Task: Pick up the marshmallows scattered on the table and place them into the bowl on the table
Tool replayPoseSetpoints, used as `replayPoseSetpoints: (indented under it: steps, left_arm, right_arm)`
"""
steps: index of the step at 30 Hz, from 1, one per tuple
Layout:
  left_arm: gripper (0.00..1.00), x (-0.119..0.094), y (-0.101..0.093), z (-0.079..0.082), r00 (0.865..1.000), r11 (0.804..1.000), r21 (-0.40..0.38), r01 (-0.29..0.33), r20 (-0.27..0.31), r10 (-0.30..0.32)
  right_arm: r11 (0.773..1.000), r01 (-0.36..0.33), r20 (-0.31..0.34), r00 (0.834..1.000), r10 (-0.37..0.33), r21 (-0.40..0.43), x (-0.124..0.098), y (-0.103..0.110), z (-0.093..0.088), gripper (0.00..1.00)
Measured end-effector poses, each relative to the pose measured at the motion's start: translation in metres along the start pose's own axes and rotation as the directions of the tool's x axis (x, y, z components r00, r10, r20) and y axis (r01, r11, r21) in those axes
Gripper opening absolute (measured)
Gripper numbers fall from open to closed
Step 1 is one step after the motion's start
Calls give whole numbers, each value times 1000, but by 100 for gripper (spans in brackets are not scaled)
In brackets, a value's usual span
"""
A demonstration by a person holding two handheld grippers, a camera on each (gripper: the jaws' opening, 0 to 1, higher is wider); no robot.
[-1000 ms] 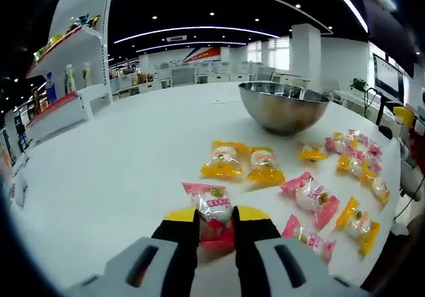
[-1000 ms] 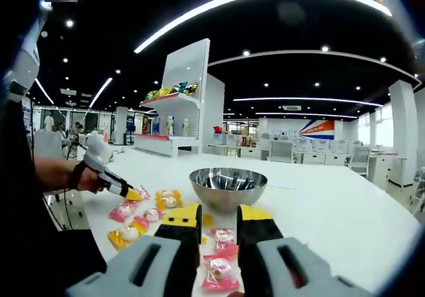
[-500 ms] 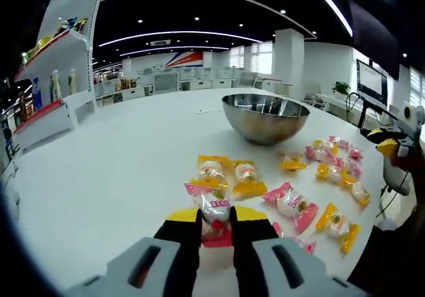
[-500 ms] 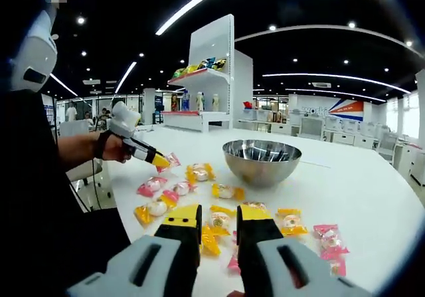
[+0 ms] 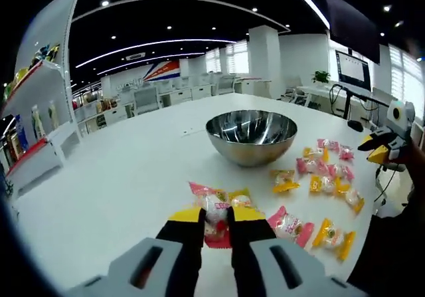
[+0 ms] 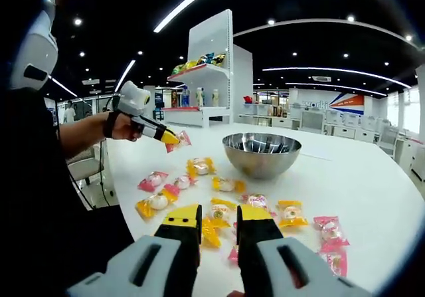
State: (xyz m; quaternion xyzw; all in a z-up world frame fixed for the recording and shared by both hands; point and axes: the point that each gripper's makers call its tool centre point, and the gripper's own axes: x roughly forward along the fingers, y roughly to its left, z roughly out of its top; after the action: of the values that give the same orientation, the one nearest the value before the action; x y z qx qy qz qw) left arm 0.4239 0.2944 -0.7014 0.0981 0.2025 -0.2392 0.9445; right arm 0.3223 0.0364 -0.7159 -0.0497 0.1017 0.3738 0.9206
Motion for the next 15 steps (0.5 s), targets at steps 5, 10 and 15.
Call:
replayPoseSetpoints:
  steps: [5,10,15]
  left_arm:
    - [14,11,-9,28,999,999,36,36,35,-37]
    - [14,24,-25,56,995,994,94,61,71,-68]
    - [14,48,-36,99,987,984,160,76,128,-97]
  right_arm:
    - [1000,21,5,1000,-21,10,-3,-6,-1,22]
    - [999,33,13,999,-34,18,-5,-10,-1,22]
    - [999,39,13,999,-40,24,-6,-11,-2,22]
